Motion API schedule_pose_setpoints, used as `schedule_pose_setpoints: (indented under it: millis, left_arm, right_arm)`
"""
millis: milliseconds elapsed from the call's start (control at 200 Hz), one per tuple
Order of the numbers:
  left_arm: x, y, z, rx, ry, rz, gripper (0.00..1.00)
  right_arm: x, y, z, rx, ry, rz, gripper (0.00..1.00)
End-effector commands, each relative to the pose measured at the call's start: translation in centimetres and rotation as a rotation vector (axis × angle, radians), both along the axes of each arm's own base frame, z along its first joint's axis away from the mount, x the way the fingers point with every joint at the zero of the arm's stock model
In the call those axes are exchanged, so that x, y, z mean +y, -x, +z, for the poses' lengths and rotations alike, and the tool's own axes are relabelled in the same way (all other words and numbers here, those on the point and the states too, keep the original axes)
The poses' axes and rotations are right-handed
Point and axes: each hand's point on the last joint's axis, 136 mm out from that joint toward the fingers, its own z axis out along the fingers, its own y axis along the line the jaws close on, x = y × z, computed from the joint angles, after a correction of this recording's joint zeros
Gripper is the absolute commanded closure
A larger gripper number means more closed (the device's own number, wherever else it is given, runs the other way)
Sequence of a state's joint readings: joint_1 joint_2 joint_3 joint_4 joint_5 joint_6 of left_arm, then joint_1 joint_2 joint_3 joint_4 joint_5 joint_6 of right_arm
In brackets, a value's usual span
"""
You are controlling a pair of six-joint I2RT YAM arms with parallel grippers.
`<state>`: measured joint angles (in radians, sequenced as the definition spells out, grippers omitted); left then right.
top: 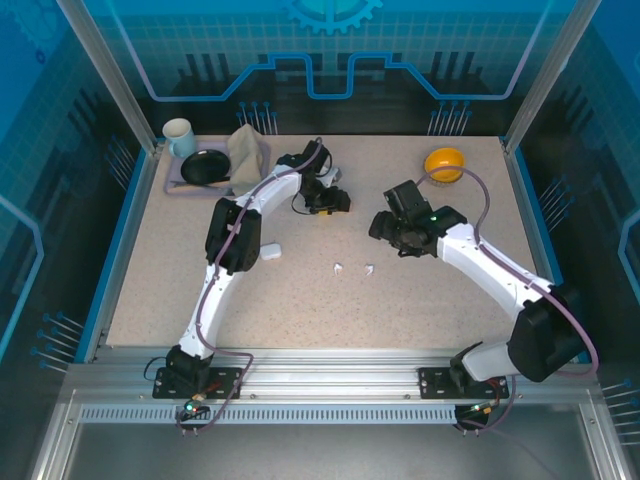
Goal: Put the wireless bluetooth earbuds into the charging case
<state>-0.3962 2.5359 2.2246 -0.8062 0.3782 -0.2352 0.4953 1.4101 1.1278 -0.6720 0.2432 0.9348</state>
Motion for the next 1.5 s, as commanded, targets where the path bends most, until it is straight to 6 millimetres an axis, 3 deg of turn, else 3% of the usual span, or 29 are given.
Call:
schedule_pose_setpoints:
  millis: [0, 175, 310, 415, 590, 765, 915, 1116, 1306, 1496]
  left_arm:
    - [2.2, -0.9, 3.7, -0.061, -0.024, 0.046, 0.36]
    - [3.8, -0.3, 7.6, -0.13, 0.0, 0.138, 0.33]
    - [5.1, 1.2, 10.6, -0.158, 0.043, 0.283, 0.33]
    - [7.1, 2.6, 12.1, -0.163, 0.058, 0.457, 0.32]
    - [12.1, 5.8, 13.2, -0.178, 0.095, 0.839, 0.32]
    - [17.0, 9.6, 14.4, -0.207, 0.166, 1.177, 0.3]
    - [19.3, 12.0, 15.1, -0.227, 0.254, 1.371, 0.25]
    - [20.2, 13.6, 15.3, -0.249, 0.334, 1.457, 0.16]
    - [20.6, 14.8, 14.0, -0.268, 0.403, 1.538, 0.14]
    - [21.2, 15.2, 14.9, -0.365, 0.381, 1.559, 0.13]
  right_arm:
    - [-0.5, -1.7, 1.4, -0.036, -0.001, -0.055, 0.21]
    - [-0.7, -4.1, 1.9, -0.044, -0.003, -0.169, 0.2]
    - [-1.2, -6.0, 0.6, -0.006, 0.01, -0.335, 0.2]
    - [-1.3, -6.9, -1.5, 0.062, 0.023, -0.474, 0.2]
    - [-0.6, -6.4, -5.2, 0.175, 0.069, -0.739, 0.22]
    - [3.0, -5.8, -7.2, 0.199, 0.073, -0.911, 0.24]
    - [6.7, -6.4, -6.4, 0.174, 0.11, -0.942, 0.27]
    - [10.7, -7.1, -6.9, 0.195, 0.09, -0.942, 0.3]
    - [14.0, -6.9, -7.7, 0.196, 0.025, -0.931, 0.33]
    - [14.9, -6.5, -7.8, 0.188, 0.022, -0.913, 0.34]
